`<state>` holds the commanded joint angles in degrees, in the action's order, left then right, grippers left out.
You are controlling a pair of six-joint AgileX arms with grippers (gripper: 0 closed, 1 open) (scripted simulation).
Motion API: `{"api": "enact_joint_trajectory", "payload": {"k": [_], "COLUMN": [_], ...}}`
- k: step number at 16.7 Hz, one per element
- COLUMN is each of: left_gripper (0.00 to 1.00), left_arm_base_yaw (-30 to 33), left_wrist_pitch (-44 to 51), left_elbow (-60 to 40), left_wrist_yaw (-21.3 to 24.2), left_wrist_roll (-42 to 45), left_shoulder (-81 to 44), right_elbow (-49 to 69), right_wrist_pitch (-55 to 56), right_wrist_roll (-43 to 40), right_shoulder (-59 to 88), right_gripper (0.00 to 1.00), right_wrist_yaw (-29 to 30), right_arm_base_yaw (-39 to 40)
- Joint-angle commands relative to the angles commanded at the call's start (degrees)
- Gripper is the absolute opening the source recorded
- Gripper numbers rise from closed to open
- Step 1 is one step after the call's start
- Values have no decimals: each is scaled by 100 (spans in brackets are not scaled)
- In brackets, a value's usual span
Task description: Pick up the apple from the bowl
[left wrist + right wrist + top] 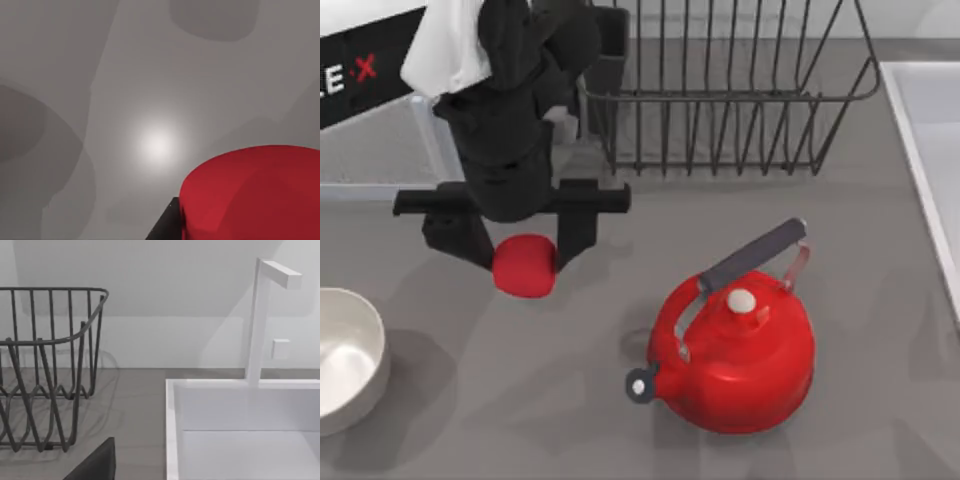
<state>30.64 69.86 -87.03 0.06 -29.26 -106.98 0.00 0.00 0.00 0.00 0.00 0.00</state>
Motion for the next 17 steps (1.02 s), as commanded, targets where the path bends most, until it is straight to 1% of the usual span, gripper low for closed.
{"api": "enact_joint_trajectory", "payload": {"k": [3, 5, 10, 17], "left_gripper": [0, 0, 0, 53], "left_arm_base_yaw": [0, 2, 4, 4], "left_wrist_pitch": [-933, -1320, -1465, -1465], "left_elbow": [721, 1086, 1228, 1228], "left_wrist_yaw": [0, -1, -1, -1], "left_wrist_roll": [4, 4, 3, 3], "left_shoulder": [-137, -216, -256, -256], "right_elbow": [0, 0, 0, 0], "right_wrist_pitch": [0, 0, 0, 0], "right_wrist_roll": [0, 0, 0, 0], "right_shoulder": [0, 0, 0, 0], "right_gripper": [100, 100, 100, 100], "right_wrist_yaw": [0, 0, 0, 0], "right_arm_base_yaw": [0, 0, 0, 0]}}
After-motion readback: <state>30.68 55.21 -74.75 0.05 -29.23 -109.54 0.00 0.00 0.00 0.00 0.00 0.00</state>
